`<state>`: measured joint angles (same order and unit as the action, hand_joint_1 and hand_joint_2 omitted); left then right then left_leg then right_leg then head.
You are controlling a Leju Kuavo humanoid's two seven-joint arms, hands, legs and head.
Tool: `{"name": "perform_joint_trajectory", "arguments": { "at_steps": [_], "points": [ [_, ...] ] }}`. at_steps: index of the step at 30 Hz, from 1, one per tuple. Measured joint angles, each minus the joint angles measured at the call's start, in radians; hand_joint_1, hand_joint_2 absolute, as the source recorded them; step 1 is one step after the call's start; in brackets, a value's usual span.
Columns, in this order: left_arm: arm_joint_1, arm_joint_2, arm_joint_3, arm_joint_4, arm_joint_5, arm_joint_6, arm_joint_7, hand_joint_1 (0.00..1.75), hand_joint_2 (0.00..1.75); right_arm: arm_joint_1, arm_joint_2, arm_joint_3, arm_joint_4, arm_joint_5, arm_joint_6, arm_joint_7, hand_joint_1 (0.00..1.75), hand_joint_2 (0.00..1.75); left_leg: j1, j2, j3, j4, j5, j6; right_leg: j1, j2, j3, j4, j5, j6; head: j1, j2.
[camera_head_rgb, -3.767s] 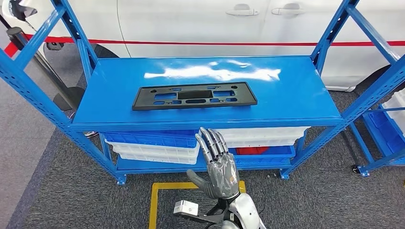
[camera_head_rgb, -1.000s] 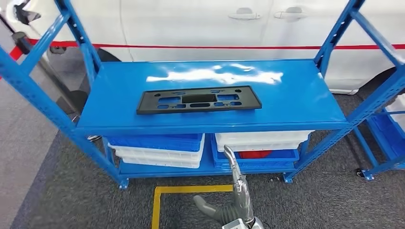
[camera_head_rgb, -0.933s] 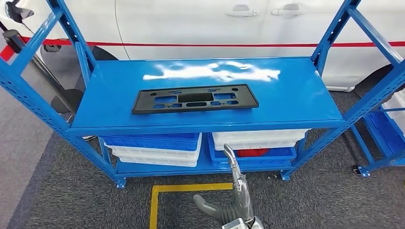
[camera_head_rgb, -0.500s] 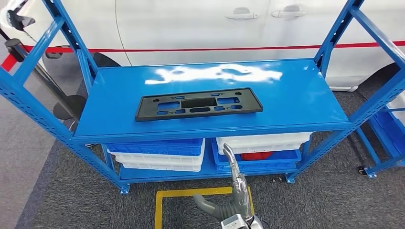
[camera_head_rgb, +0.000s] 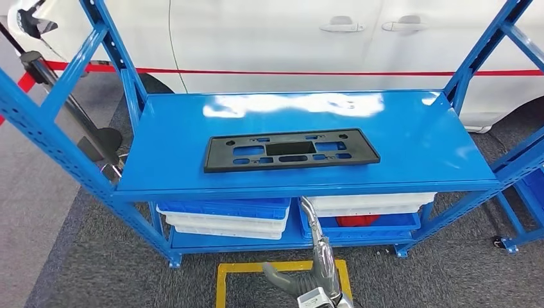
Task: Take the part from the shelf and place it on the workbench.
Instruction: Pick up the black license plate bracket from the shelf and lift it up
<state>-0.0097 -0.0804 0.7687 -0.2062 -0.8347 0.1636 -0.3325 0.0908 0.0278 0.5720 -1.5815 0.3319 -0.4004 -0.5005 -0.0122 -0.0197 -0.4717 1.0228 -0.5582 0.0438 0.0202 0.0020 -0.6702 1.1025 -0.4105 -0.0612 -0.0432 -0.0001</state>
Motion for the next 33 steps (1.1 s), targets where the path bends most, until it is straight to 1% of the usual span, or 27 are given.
{"name": "perform_joint_trajectory", "arguments": {
  "at_steps": [1,2,3,5,6,7,9,10,11,13,14,15,17,19,20,21,22,24,25,26,27,28,29,30,31,32,33],
  "points": [
    [0.000,-0.002,0.000,0.001,-0.002,0.000,0.002,0.00,1.75,0.001,0.000,-0.001,0.002,-0.001,0.000,0.001,0.00,1.75,0.003,0.000,0.006,-0.008,-0.004,-0.005,0.006,-0.001,0.013,-0.022,-0.007,-0.015,-0.002,0.000],
    [-0.003,-0.003,0.001,0.001,-0.004,-0.001,0.003,0.00,1.75,0.002,0.000,-0.001,0.003,-0.001,0.000,0.002,0.00,1.75,0.004,0.001,0.012,-0.018,-0.007,-0.011,0.010,-0.002,0.025,-0.039,-0.017,-0.023,-0.003,0.000],
    [-0.005,-0.002,0.001,0.001,-0.005,-0.001,0.004,0.00,1.75,0.002,0.000,-0.001,0.003,-0.002,0.000,0.003,0.00,1.75,0.004,0.002,0.025,-0.033,-0.009,-0.015,0.008,-0.003,0.043,-0.064,-0.026,-0.028,0.001,0.000],
    [-0.007,0.000,0.001,-0.001,-0.007,-0.001,0.003,0.00,1.75,0.004,0.002,-0.001,0.005,-0.002,0.000,0.003,0.00,1.75,0.001,0.008,0.044,-0.036,-0.016,-0.023,-0.002,-0.006,0.094,-0.117,-0.035,-0.020,0.001,0.000],
    [-0.008,0.001,0.001,-0.002,-0.007,-0.001,0.004,0.00,1.75,0.004,0.003,-0.001,0.006,-0.002,0.000,0.004,0.00,1.75,0.001,0.010,0.033,-0.005,-0.025,-0.029,-0.011,-0.009,0.123,-0.142,-0.038,-0.012,-0.001,0.000],
    [-0.007,0.001,0.001,-0.002,-0.007,-0.001,0.004,0.00,1.75,0.005,0.004,-0.001,0.007,-0.003,0.000,0.004,0.00,1.75,0.006,0.011,-0.001,0.051,-0.037,-0.036,-0.016,-0.012,0.147,-0.158,-0.043,-0.003,-0.004,0.000],
    [-0.005,0.002,0.002,-0.002,-0.007,0.000,0.010,0.00,1.75,0.006,0.004,-0.001,0.011,-0.006,0.000,0.005,0.00,1.75,0.019,0.012,-0.101,0.179,-0.054,-0.055,-0.026,-0.014,0.186,-0.169,-0.063,0.010,-0.008,0.000],
    [-0.003,0.002,0.003,-0.002,-0.007,0.001,0.015,0.00,1.75,0.006,0.004,-0.001,0.014,-0.008,0.000,0.006,0.00,1.75,0.027,0.012,-0.143,0.212,-0.039,-0.065,-0.031,-0.013,0.205,-0.169,-0.078,0.019,-0.008,0.000],
    [-0.001,0.003,0.004,-0.002,-0.009,0.002,0.020,0.00,1.75,0.007,0.004,-0.001,0.016,-0.009,-0.001,0.006,0.00,1.75,0.033,0.013,-0.169,0.211,-0.004,-0.075,-0.037,-0.012,0.225,-0.168,-0.096,0.029,-0.008,0.000],
    [0.004,0.004,0.006,-0.002,-0.014,0.005,0.028,0.00,1.75,0.007,0.004,-0.001,0.021,0.011,-0.018,0.006,0.00,1.75,0.046,0.016,-0.177,0.128,0.103,-0.093,-0.051,-0.008,0.267,-0.159,-0.136,0.051,-0.007,0.000],
    [0.007,0.003,0.006,0.000,-0.018,0.004,0.029,0.00,1.75,0.005,0.003,-0.002,0.024,0.042,-0.041,0.008,0.00,1.75,0.047,0.018,-0.174,0.093,0.139,-0.099,-0.054,-0.007,0.279,-0.151,-0.156,0.063,-0.010,0.000],
    [0.007,0.002,0.006,0.002,-0.021,0.003,0.029,0.00,1.75,0.002,0.003,-0.002,0.026,0.093,-0.074,0.012,0.00,1.75,0.047,0.019,-0.168,0.066,0.150,-0.096,-0.054,-0.006,0.284,-0.140,-0.173,0.074,-0.015,0.000],
    [0.006,0.000,0.007,0.005,-0.032,0.001,0.029,0.00,1.75,-0.008,0.001,-0.002,0.029,0.218,-0.145,0.029,0.00,1.75,0.043,0.016,-0.169,0.063,0.128,-0.074,-0.051,-0.004,0.276,-0.125,-0.188,0.090,-0.019,0.000],
    [0.002,0.002,0.008,0.005,-0.043,-0.002,0.030,0.00,1.75,-0.023,0.001,-0.001,0.031,0.317,-0.180,0.053,0.00,1.75,0.043,0.012,-0.167,0.060,0.110,-0.052,-0.052,-0.003,0.272,-0.120,-0.193,0.096,-0.015,0.000],
    [0.002,0.003,0.008,0.005,-0.047,-0.004,0.030,0.00,1.75,-0.033,0.002,0.000,0.032,0.347,-0.184,0.064,0.00,1.75,0.043,0.011,-0.163,0.057,0.105,-0.044,-0.053,-0.003,0.265,-0.103,-0.201,0.097,-0.012,0.000],
    [0.001,0.003,0.008,0.004,-0.050,-0.005,0.030,0.00,1.75,-0.043,0.003,0.003,0.034,0.364,-0.183,0.072,0.00,1.75,0.043,0.011,-0.157,0.053,0.101,-0.037,-0.053,-0.004,0.246,-0.066,-0.217,0.097,-0.009,0.000],
    [-0.001,0.004,0.008,0.004,-0.052,-0.007,0.029,0.00,1.75,-0.051,0.005,0.005,0.037,0.373,-0.182,0.078,0.00,1.75,0.041,0.010,-0.150,0.049,0.096,-0.031,-0.052,-0.004,0.211,-0.006,-0.238,0.096,-0.005,0.000],
    [-0.003,0.004,0.009,0.004,-0.056,-0.014,0.029,0.00,1.75,-0.060,0.008,0.010,0.046,0.379,-0.178,0.083,0.00,1.75,0.035,0.009,-0.138,0.044,0.089,-0.023,-0.047,-0.004,0.111,0.139,-0.276,0.092,0.000,0.000],
    [-0.004,0.004,0.009,0.004,-0.057,-0.018,0.029,0.00,1.75,-0.062,0.009,0.012,0.052,0.380,-0.176,0.084,0.00,1.75,0.030,0.007,-0.132,0.043,0.084,-0.020,-0.043,-0.004,0.068,0.186,-0.275,0.087,0.001,0.000],
    [-0.005,0.004,0.010,0.004,-0.057,-0.021,0.029,0.00,1.75,-0.064,0.009,0.013,0.057,0.380,-0.175,0.084,0.00,1.75,0.025,0.005,-0.123,0.043,0.079,-0.018,-0.037,-0.003,0.040,0.198,-0.252,0.079,0.002,0.000],
    [-0.005,0.004,0.011,0.004,-0.058,-0.023,0.029,0.00,1.75,-0.066,0.010,0.015,0.061,0.380,-0.174,0.083,0.00,1.75,0.019,0.002,-0.113,0.042,0.073,-0.016,-0.030,-0.003,0.031,0.172,-0.207,0.067,0.003,0.000],
    [-0.005,0.004,0.013,0.004,-0.058,-0.025,0.029,0.00,1.75,-0.069,0.010,0.017,0.064,0.381,-0.173,0.083,0.00,1.75,0.012,0.000,-0.102,0.040,0.067,-0.014,-0.020,-0.002,0.037,0.118,-0.152,0.048,0.004,0.000],
    [-0.004,0.001,0.014,0.006,-0.059,-0.027,0.030,0.00,1.75,-0.072,0.011,0.019,0.067,0.381,-0.173,0.083,0.00,1.75,0.010,-0.001,-0.094,0.038,0.062,-0.012,-0.011,-0.001,0.049,0.063,-0.108,0.024,0.003,0.000],
    [-0.004,0.000,0.015,0.006,-0.060,-0.028,0.030,0.00,1.75,-0.075,0.011,0.021,0.070,0.381,-0.174,0.083,0.00,1.75,0.008,-0.003,-0.088,0.035,0.059,-0.013,-0.001,0.000,0.059,0.017,-0.075,0.001,-0.004,0.000],
    [-0.005,-0.002,0.015,0.007,-0.061,-0.029,0.031,0.00,1.75,-0.078,0.012,0.023,0.072,0.381,-0.174,0.083,0.00,1.75,0.010,-0.004,-0.086,0.033,0.057,-0.015,0.007,0.001,0.067,-0.014,-0.060,-0.017,-0.009,0.000],
    [-0.005,-0.003,0.016,0.007,-0.062,-0.031,0.033,0.00,1.75,-0.081,0.012,0.025,0.073,0.381,-0.173,0.083,0.00,1.75,0.013,-0.004,-0.087,0.031,0.057,-0.018,0.012,0.001,0.073,-0.030,-0.061,-0.024,-0.012,0.000],
    [-0.008,-0.001,0.018,0.006,-0.063,-0.031,0.034,0.00,1.75,-0.084,0.013,0.028,0.074,0.381,-0.173,0.083,0.00,1.75,0.014,-0.004,-0.088,0.031,0.056,-0.020,0.015,0.001,0.080,-0.048,-0.063,-0.012,-0.012,0.000]
  ]
}}
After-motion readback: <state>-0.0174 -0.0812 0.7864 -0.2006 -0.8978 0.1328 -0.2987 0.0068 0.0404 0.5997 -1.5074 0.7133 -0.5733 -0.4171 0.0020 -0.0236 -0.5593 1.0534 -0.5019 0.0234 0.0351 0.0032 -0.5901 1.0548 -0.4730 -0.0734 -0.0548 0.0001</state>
